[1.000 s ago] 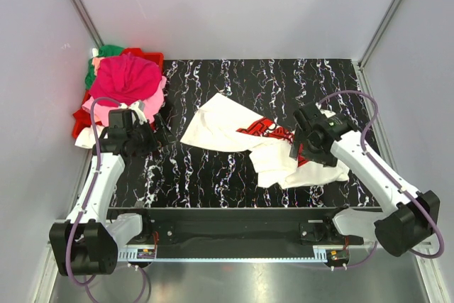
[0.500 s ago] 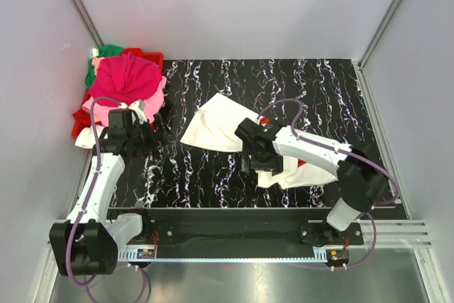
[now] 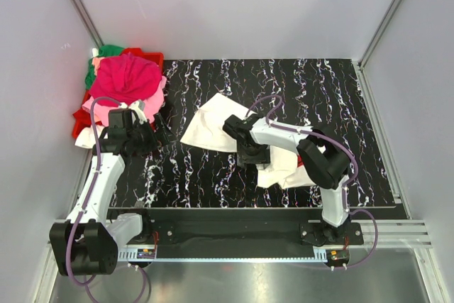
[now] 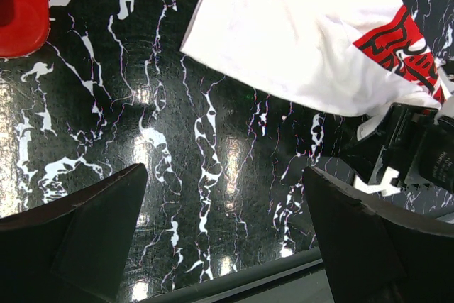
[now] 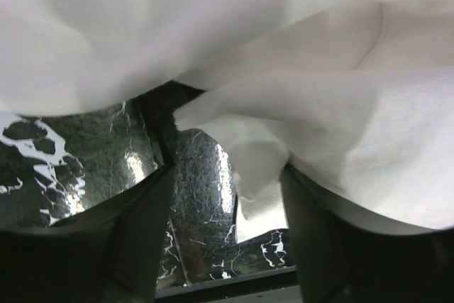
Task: Fold and stack the t-shirts
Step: Flatten the tshirt out
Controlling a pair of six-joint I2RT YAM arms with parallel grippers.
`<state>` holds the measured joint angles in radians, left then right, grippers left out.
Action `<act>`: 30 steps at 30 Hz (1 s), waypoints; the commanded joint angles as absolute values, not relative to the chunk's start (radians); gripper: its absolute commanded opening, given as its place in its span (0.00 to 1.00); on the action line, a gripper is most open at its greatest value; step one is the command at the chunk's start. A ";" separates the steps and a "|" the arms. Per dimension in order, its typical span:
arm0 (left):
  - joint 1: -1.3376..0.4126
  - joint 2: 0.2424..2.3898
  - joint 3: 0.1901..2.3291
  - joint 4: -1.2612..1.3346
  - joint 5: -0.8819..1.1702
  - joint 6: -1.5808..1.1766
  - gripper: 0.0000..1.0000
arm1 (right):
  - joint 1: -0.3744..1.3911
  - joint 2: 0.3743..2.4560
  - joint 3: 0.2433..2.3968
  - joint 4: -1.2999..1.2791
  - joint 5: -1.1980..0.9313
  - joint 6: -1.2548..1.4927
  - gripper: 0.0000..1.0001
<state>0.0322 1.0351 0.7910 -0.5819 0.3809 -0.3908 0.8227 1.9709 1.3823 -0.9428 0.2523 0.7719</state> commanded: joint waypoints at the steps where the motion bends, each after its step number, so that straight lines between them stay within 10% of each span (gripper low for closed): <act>1: 0.037 1.020 0.785 -0.555 0.390 -0.380 0.98 | 0.813 1.976 1.379 -0.950 0.318 0.767 0.66; 9: 0.037 1.028 0.787 -0.560 0.365 -0.385 0.94 | 0.810 1.922 1.310 -0.942 0.341 0.775 0.01; 30: -0.176 1.416 0.871 -0.384 0.150 -0.580 0.85 | 0.810 1.189 1.151 -1.091 0.347 0.842 0.00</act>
